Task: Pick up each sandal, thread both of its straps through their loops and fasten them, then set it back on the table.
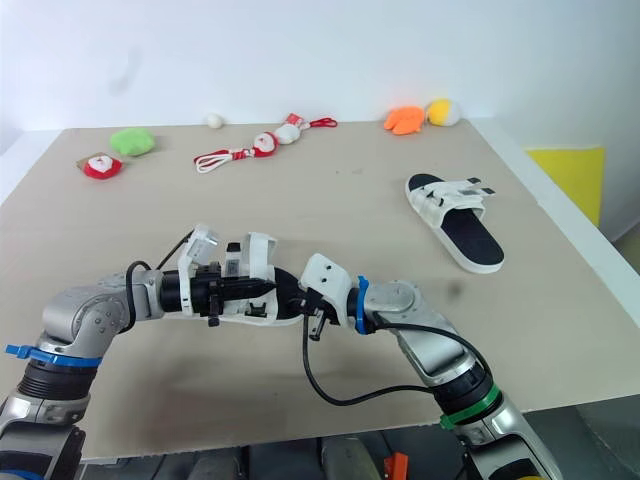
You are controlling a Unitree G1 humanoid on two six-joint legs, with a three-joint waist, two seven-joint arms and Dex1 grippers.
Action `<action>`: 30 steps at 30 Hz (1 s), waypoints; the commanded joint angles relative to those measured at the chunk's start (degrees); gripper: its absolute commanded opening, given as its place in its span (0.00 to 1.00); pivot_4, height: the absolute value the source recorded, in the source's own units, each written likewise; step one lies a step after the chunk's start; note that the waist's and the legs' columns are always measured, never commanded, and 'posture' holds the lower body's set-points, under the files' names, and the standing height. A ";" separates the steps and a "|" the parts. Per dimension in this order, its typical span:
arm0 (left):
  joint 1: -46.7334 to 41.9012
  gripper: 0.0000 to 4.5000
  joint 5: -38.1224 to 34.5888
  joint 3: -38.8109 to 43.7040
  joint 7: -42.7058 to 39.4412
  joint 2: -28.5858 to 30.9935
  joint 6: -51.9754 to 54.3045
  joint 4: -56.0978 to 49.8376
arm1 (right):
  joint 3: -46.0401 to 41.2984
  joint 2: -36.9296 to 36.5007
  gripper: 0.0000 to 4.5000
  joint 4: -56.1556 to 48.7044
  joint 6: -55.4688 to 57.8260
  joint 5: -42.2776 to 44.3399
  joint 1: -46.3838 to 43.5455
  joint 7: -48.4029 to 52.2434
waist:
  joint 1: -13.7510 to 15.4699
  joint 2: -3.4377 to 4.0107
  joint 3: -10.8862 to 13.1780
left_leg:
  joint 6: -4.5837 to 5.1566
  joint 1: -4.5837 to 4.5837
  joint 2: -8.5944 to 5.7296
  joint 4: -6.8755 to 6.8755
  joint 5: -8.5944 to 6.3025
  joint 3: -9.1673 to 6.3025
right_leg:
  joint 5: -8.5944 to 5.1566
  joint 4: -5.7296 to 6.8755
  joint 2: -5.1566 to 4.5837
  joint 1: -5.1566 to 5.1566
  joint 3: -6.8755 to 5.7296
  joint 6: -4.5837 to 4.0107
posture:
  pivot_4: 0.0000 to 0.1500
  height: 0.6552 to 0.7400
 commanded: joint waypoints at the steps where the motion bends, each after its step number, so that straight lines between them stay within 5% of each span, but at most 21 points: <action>1: 1.53 0.01 2.81 -3.31 -1.20 0.65 -1.61 0.34 | 1.72 -0.57 0.00 3.66 2.67 -2.12 1.12 -0.97 | 0.00 0.00 0.00 | 0.00 0.00 0.00 0.00 0.00 0.00 | 0.00 0.00 0.00 0.00 0.00 -0.01 | 1.00 1.00; 10: 3.94 0.01 8.90 -8.20 -8.32 4.53 -11.18 0.21 | 1.58 -0.37 0.00 3.98 2.57 -2.02 1.06 -1.08 | -0.02 0.16 -0.10 | -0.11 0.01 0.01 -0.01 -0.07 0.02 | -0.04 -0.02 -0.02 -0.02 0.00 -0.06 | 1.00 1.00; 30: 3.53 0.01 5.97 -5.02 -13.91 6.08 -12.72 -0.79 | 1.40 -0.34 0.00 3.87 2.70 -1.24 1.25 -1.29 | -0.19 0.22 -0.15 | -0.10 0.00 0.07 -0.41 -0.08 0.06 | -0.05 -0.02 0.04 -0.16 -0.01 -0.08 | 1.00 1.00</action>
